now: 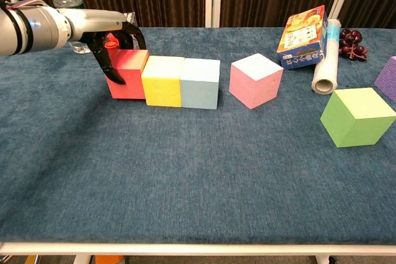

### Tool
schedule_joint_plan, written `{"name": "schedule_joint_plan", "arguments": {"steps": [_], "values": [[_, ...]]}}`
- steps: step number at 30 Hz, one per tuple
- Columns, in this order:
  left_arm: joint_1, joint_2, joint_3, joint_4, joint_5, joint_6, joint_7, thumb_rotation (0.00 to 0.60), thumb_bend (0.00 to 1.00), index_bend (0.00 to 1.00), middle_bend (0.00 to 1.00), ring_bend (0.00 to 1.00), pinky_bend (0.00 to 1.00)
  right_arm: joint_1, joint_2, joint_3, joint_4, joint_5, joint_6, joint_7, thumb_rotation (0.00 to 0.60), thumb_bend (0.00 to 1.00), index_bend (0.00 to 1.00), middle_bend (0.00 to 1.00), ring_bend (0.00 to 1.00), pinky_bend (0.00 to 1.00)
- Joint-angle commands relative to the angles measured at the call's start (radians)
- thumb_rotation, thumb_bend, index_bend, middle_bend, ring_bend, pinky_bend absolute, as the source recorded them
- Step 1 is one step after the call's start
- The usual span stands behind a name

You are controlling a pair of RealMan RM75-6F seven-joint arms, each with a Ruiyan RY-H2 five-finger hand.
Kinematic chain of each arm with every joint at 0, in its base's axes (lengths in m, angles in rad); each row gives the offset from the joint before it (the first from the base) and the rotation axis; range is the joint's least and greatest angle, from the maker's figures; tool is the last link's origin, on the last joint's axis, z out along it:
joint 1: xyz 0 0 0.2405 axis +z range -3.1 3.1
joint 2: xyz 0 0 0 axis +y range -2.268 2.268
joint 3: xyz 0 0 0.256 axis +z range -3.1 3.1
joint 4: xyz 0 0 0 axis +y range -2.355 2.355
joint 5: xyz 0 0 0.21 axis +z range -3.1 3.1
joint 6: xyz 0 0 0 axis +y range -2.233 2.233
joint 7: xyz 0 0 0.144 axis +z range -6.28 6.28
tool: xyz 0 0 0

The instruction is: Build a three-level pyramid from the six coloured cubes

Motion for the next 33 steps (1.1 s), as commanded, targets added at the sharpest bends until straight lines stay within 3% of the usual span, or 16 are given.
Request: {"name": "schedule_joint_plan", "arguments": {"steps": [1,33], "values": [[-0.002,0.002,-0.001,-0.008,-0.004,-0.005,-0.005,0.600,0.10,0.26,0.45,0.29,0.14,0.000,0.000,0.000,0.001,0.000,-0.001,-0.001,0.600,0.21,0.00,0.12,0.00,0.00],[-0.013,-0.006,0.026,-0.078,-0.097,0.078,0.119,0.600,0.10,0.25,0.45,0.29,0.15,0.001,-0.001,0.001,0.012,-0.001,-0.006,0.009,0.600,0.21,0.00,0.12,0.00,0.00]]}}
